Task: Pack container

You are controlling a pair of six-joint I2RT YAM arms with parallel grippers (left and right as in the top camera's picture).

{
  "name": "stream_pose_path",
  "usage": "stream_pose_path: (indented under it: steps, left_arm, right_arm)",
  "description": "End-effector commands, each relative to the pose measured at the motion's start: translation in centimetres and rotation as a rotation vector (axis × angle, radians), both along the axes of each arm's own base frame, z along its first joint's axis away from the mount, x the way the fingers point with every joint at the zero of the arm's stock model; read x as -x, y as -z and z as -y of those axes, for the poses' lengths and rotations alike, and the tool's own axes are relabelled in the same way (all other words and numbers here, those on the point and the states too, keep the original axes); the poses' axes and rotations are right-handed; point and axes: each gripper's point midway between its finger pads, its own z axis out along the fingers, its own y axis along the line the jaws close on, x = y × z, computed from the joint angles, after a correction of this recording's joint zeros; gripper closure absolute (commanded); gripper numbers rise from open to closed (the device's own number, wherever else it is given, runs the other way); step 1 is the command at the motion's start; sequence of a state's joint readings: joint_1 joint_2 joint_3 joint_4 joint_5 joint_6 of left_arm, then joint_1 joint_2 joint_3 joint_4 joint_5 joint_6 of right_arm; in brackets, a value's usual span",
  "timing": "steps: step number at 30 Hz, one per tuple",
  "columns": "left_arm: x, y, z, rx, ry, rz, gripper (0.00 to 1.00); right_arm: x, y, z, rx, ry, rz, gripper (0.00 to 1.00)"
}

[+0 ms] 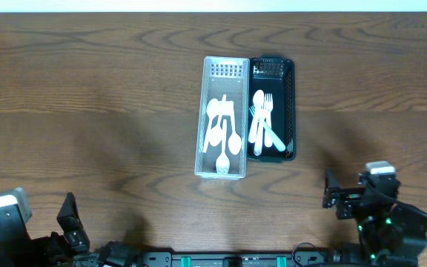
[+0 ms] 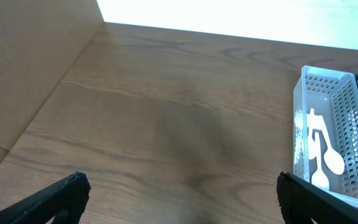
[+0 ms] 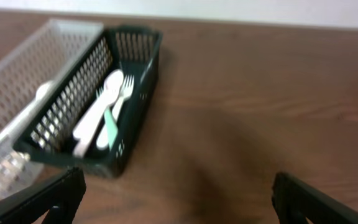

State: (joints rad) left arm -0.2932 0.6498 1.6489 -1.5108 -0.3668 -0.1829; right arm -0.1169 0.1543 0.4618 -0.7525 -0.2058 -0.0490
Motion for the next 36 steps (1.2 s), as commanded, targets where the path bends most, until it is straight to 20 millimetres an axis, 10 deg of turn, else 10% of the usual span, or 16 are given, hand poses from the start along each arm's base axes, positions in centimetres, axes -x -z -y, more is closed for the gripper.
stream_pose_path:
  steps: [1,18,36]
  left_arm:
    - [0.0,-0.2,-0.2,-0.008,-0.011,0.004,0.02]
    - [0.0,-0.2,-0.2,-0.008,-0.011,0.004,0.02]
    - [0.0,-0.2,-0.2,-0.008,-0.011,0.004,0.02]
  right_arm:
    - [-0.4,2.2,-0.8,0.005,-0.045,-0.004,0.01]
    - [-0.8,8.2,-1.6,-0.02,-0.081,-0.043,0.01]
    - [-0.8,8.2,-1.6,-0.02,-0.081,-0.04,0.01]
